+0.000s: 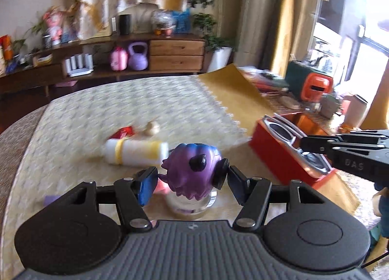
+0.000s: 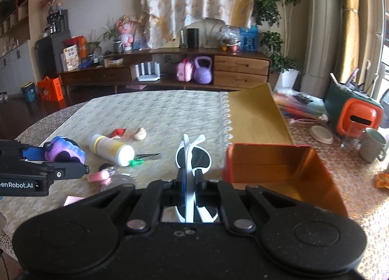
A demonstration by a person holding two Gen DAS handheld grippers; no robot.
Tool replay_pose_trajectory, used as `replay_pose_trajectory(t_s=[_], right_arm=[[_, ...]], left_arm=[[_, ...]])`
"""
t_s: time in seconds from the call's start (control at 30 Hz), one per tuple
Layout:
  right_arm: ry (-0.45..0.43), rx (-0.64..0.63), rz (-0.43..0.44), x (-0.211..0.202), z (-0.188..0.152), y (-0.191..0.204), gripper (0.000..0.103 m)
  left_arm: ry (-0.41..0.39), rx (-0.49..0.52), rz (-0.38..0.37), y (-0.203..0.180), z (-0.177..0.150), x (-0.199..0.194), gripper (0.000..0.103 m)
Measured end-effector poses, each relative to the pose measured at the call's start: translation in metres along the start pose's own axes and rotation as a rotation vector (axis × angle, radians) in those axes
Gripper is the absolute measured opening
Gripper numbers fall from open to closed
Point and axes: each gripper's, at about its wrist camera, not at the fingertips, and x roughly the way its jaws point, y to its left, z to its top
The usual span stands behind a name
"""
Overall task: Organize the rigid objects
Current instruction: 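Carry the purple toy into the red tin while the right tool carries the sunglasses there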
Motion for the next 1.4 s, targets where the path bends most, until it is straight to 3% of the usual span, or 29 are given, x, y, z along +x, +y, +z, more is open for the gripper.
replay_pose_trajectory(t_s=[0.6, 1.2, 1.4], right_arm=[[0.0, 0.075, -0.127, -0.011, -0.013, -0.083, 0.006], [0.051, 0.118, -0.165, 0.026, -0.025, -0.146, 0.006], [0.063, 0.124, -0.152, 0.036, -0.03, -0.157, 0.006]], left_arm=[[0.081, 0.138, -0.146, -0.1, 0.027, 0.058, 0.063], [0.181, 0.254, -0.152, -0.182, 0.055, 0.153, 0.063], [0.254, 0.245, -0.137, -0.195, 0.06, 0.194, 0.063]])
